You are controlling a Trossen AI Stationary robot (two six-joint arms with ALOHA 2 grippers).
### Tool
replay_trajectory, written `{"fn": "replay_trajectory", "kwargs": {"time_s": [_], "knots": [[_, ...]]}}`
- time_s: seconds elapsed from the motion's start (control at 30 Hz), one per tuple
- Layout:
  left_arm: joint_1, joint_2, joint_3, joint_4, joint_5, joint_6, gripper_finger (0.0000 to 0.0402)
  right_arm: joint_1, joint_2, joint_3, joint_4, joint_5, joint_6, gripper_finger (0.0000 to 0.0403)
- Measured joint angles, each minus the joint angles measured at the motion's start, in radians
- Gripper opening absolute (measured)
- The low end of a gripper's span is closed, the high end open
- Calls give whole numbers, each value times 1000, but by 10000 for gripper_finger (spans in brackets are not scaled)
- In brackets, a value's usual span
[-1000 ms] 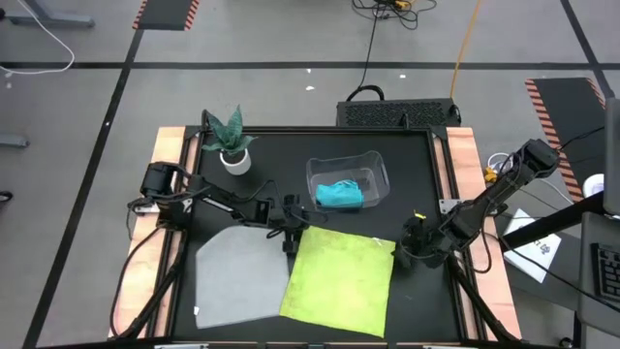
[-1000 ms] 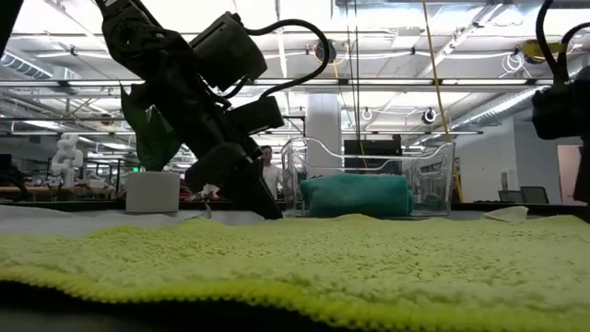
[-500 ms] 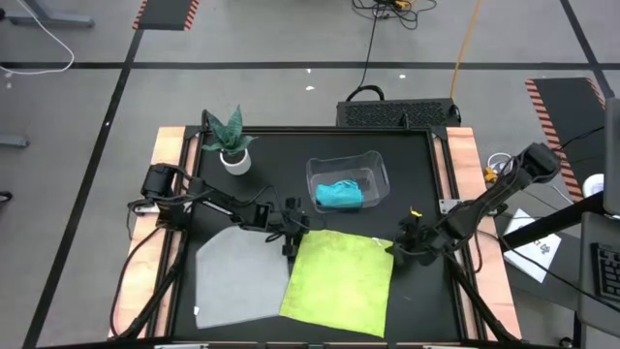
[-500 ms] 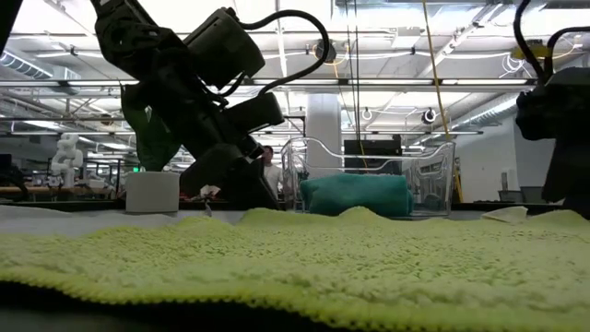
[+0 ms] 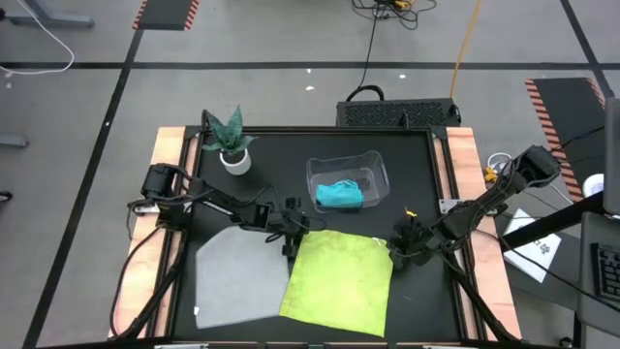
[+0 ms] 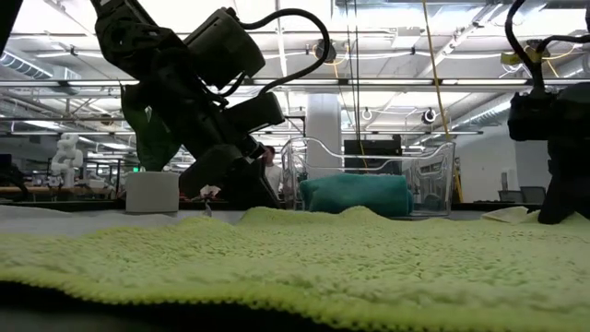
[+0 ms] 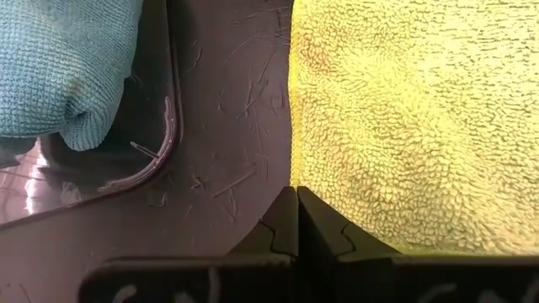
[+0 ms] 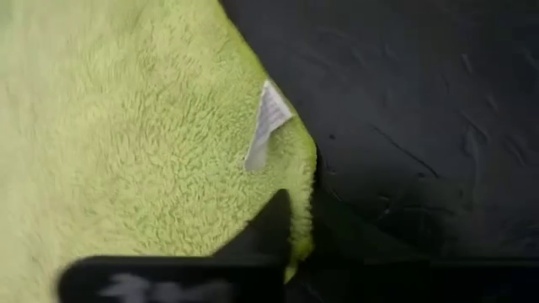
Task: Fold microfiber towels
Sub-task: Fold the green towel
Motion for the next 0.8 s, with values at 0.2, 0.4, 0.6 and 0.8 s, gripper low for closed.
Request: {"fn": "replay_trajectory", "kwargs": {"time_s": [0.2,0.4,0.6,0.8], "knots": [[-1,-1,0,4,-19,19,0,1,-21,-1,-6,15,-155,5],[-21,-89,-5,-63,-75,71,0,1,-75,14,-7,73,-357,2],[-68,-249,-4,-143,-103,64,0,10,-128,56,-4,113,-541,1],[-137,-325,0,-160,-106,17,0,55,-129,79,62,128,-648,1]]}}
